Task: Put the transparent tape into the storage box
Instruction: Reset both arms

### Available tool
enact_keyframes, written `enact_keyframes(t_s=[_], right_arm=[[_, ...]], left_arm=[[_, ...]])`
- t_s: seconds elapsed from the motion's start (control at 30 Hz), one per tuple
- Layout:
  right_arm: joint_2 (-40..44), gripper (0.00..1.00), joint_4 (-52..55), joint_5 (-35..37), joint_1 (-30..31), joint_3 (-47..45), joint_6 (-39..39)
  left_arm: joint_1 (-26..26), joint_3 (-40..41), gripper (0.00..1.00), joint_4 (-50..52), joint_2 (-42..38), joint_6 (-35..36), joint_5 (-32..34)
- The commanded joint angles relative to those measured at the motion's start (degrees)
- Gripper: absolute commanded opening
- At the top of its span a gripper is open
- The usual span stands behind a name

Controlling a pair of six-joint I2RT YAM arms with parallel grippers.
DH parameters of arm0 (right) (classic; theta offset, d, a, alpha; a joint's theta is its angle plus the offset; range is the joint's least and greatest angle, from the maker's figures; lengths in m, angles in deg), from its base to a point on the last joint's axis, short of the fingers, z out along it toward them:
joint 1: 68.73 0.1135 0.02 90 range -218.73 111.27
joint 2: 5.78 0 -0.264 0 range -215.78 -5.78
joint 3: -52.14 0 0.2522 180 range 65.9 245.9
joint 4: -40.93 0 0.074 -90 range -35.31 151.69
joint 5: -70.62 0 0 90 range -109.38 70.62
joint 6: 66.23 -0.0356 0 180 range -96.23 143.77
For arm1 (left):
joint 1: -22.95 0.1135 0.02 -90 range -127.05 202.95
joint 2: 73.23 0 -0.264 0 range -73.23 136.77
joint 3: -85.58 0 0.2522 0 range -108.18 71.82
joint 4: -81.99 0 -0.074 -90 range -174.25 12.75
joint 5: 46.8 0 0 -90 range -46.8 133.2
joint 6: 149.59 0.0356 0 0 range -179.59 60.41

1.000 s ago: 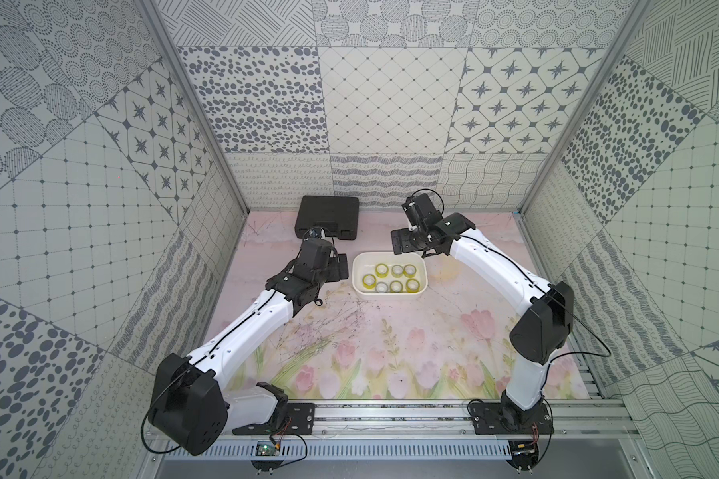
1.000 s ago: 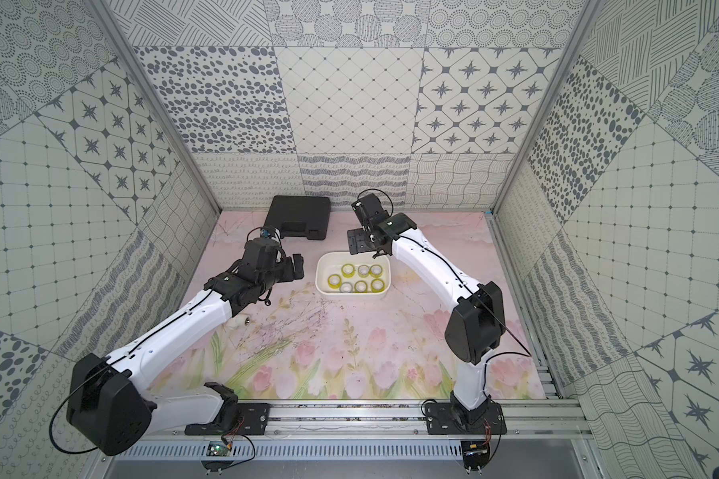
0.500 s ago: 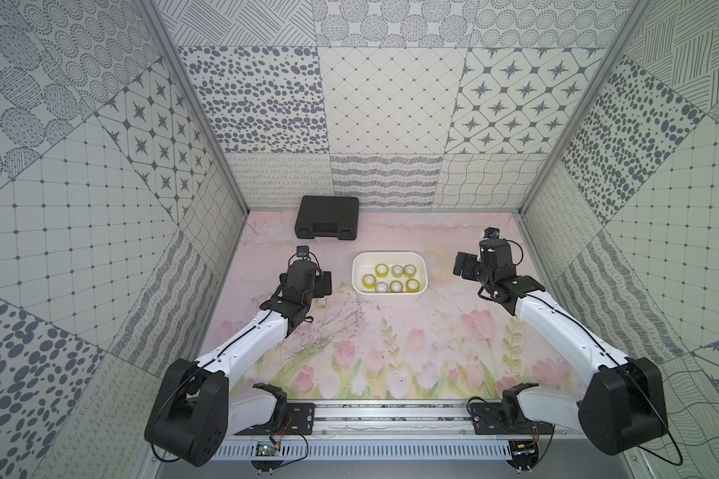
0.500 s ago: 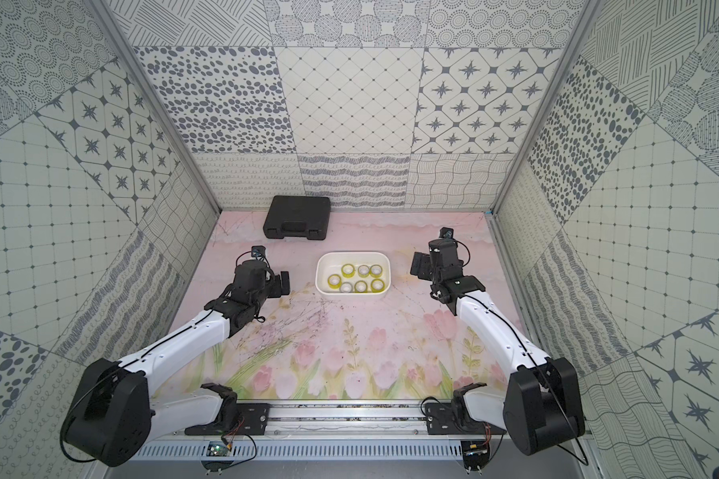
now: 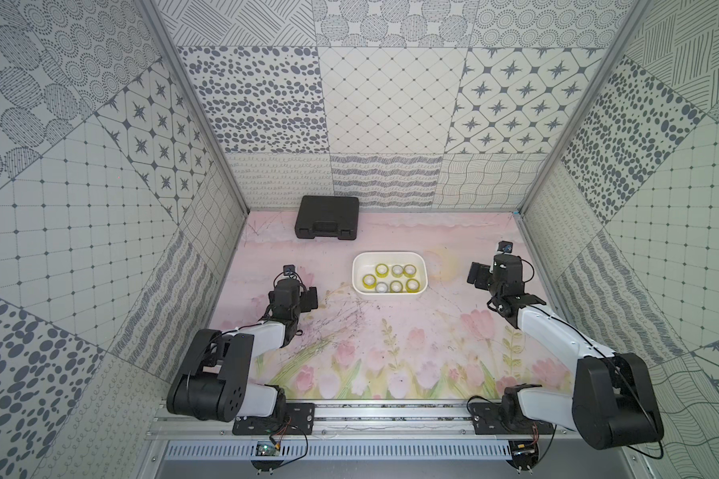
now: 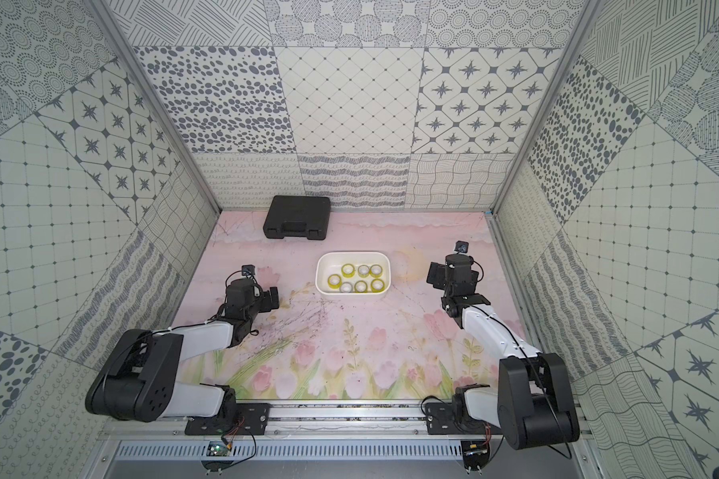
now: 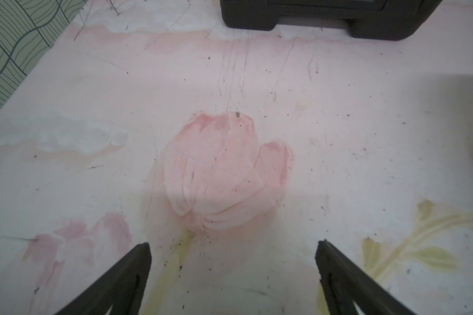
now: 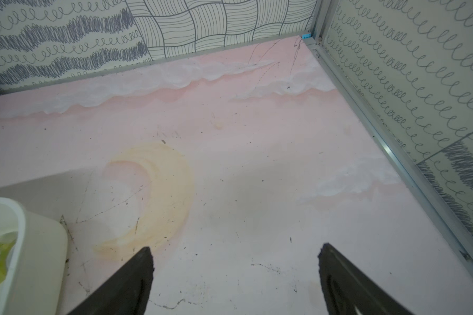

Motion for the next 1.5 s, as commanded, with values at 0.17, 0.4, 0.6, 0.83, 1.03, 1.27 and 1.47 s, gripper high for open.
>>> enact_keyframes(t_s=[0.17,0.4,0.6,0.83,1.03,1.27,1.47], right_arm=[[-4.6,0.97,-25.5,-1.5,-2.5,-8.2,8.0],[-11.2,0.96,-35.3,-9.2,-4.5,-9.3,8.2],[-16.4,0.96,-43.2,-12.4,-4.5,-11.7,9.3],[-16.6,0.96,-43.7,-12.7,-4.5,-11.6,9.5],[-16.6,0.97,-43.5,-12.7,-4.5,-11.5,9.6],[-16.6,0.96,-43.5,-12.7,-4.5,-11.5,9.6],[-16.6,0.97,-43.4,-12.8,-4.5,-11.4,9.6]], left_arm=[[1.4,0.4,0.99,-18.8,5.8,1.4,-5.8],[1.8,-0.5,0.99,-17.3,6.1,1.3,-6.7],[1.8,-0.6,0.99,-17.5,6.2,1.4,-6.7],[1.8,-0.6,0.99,-17.6,6.2,1.4,-6.6],[1.8,-0.6,0.99,-17.5,6.1,1.4,-6.7],[1.8,-0.6,0.99,-17.5,6.2,1.4,-6.7],[1.8,-0.5,0.99,-17.6,6.2,1.4,-6.7]])
